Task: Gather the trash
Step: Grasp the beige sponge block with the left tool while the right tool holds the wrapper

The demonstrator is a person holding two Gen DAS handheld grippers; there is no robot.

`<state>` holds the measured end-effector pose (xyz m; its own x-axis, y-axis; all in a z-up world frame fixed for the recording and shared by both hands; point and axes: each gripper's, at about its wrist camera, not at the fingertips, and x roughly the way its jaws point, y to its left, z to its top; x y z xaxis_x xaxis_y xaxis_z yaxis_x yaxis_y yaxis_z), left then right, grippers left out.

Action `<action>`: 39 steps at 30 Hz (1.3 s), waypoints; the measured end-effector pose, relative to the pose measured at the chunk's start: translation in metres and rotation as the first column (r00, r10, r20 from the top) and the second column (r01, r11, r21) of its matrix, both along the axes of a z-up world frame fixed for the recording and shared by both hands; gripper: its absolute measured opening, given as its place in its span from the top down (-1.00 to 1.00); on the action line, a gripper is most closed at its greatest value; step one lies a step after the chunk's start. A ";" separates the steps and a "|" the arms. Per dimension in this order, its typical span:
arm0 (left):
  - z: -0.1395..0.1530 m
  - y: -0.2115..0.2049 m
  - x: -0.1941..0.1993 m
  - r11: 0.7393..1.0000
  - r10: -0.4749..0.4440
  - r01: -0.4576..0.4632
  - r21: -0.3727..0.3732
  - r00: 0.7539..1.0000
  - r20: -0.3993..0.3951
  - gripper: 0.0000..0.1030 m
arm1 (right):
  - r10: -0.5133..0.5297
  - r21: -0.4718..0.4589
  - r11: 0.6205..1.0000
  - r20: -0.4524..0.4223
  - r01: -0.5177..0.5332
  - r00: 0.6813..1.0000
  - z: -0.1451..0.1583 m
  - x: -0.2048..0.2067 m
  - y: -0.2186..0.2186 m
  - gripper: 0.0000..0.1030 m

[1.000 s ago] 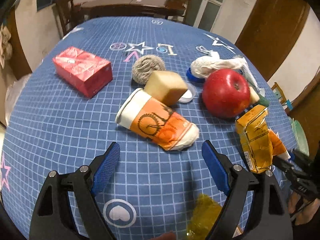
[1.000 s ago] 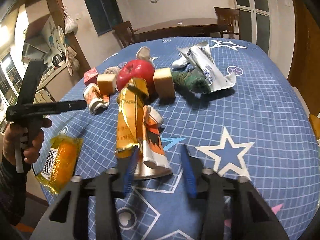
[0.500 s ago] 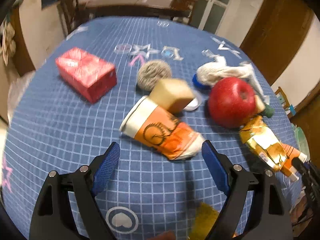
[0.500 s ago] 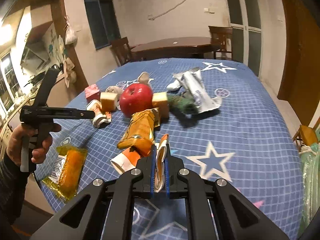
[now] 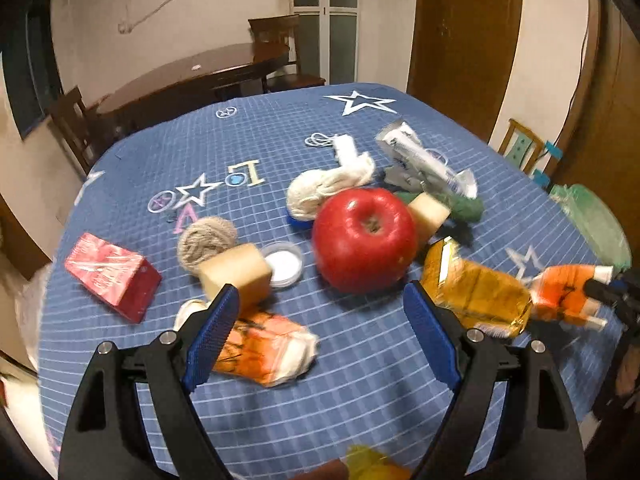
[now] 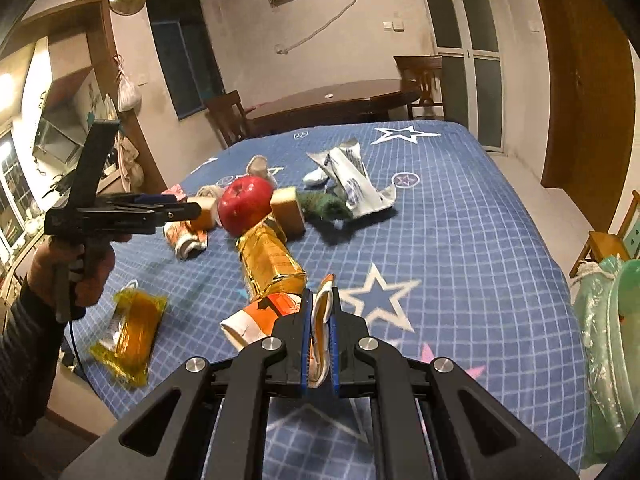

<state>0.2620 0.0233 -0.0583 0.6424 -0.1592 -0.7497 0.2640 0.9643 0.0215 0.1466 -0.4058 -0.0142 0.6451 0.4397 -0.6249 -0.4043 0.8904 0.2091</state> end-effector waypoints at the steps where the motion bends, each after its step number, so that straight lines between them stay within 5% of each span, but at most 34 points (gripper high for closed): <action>1: 0.000 0.006 0.000 1.000 0.008 -0.008 0.006 1.000 0.006 -0.56 | 0.000 -0.001 1.000 -0.002 0.000 1.000 -0.001 -0.002 -0.002 0.84; 6: 0.006 0.040 0.011 0.997 0.067 -0.069 0.045 0.997 0.048 -0.56 | -0.002 0.005 1.000 0.001 0.002 1.000 -0.001 -0.006 -0.002 0.84; 16: -0.036 0.038 0.049 0.988 -0.053 0.063 0.141 0.996 -0.075 -0.40 | -0.005 0.018 1.000 -0.008 0.005 1.000 -0.001 -0.006 0.000 0.83; 22: -0.045 0.041 0.057 0.993 -0.046 0.055 0.108 0.995 -0.087 0.11 | -0.003 0.009 1.000 -0.012 0.003 1.000 -0.005 -0.005 0.007 0.84; 31: 0.000 0.036 0.025 0.998 0.037 -0.042 0.051 0.995 0.090 0.20 | -0.106 -0.095 0.987 0.207 0.128 0.973 0.025 -0.023 0.024 0.84; 39: 0.048 -0.007 -0.058 0.991 0.130 -0.134 -0.004 0.954 0.269 0.20 | -0.121 -0.090 0.983 0.353 0.163 0.928 0.053 -0.032 0.061 0.84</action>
